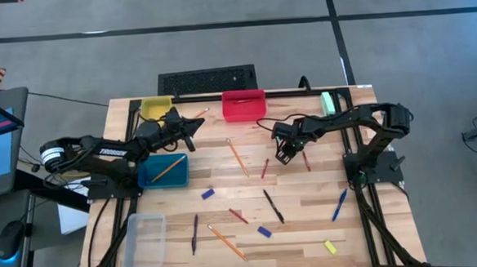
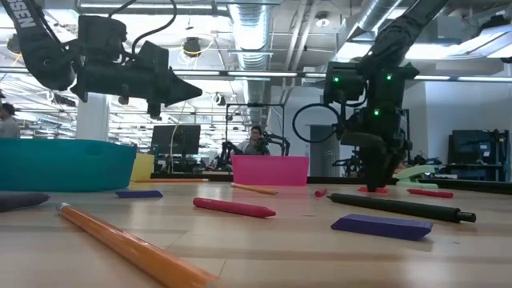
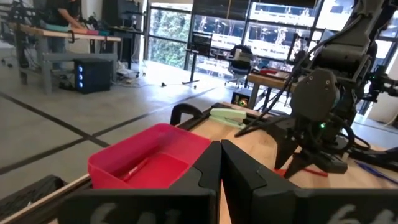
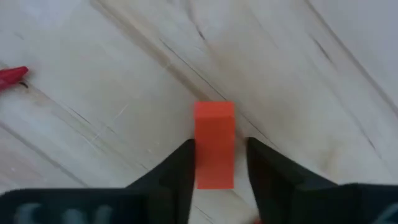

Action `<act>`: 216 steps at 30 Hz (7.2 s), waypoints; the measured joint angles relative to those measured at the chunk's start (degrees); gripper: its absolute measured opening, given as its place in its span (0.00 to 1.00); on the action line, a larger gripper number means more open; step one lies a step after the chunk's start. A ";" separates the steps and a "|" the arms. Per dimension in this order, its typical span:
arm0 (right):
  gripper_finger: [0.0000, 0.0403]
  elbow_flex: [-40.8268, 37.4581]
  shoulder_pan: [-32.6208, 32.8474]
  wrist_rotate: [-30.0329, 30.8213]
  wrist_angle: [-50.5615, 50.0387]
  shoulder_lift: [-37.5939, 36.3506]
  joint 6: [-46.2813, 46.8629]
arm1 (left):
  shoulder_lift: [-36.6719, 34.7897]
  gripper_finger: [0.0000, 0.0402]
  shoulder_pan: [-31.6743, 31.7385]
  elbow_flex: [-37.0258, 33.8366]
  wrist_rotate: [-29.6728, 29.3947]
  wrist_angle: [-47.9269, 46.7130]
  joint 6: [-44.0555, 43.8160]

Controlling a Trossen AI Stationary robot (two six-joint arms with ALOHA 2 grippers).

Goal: Sort crayons/erasers/pens/pencils in bins
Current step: Put the orange eraser into the transparent bin

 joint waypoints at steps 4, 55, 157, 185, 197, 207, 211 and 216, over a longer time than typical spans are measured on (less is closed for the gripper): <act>0.23 -0.01 0.22 -0.06 0.08 -0.06 -1.25 | 0.00 0.00 -0.29 0.00 -0.02 -0.49 -0.02; 0.19 -0.17 6.03 0.38 48.10 -8.70 -45.48 | 5.73 0.41 -10.09 20.78 5.26 -32.96 -42.44; 0.01 -7.97 -2.67 -3.91 46.17 -9.31 -48.12 | -2.95 0.03 -69.00 37.39 22.42 -124.96 -49.19; 0.01 -7.95 -1.92 -3.91 47.38 -9.31 -48.16 | 2.77 0.04 -76.54 30.84 21.70 -110.91 -45.37; 0.01 -7.95 -1.92 -3.91 47.26 -9.31 -48.16 | 7.89 0.05 -76.59 30.84 21.06 -109.00 -38.57; 0.01 -7.92 -1.92 -3.91 47.08 -9.31 -48.17 | 10.36 0.13 -76.52 30.60 22.54 -107.22 -37.05; 0.01 -7.92 -1.92 -3.90 47.05 -9.31 -48.19 | 10.27 0.23 -76.50 30.67 26.12 -107.31 -38.53; 0.01 -7.92 -1.92 -3.89 47.07 -9.30 -48.19 | 10.23 0.33 -76.50 32.14 28.35 -108.27 -39.23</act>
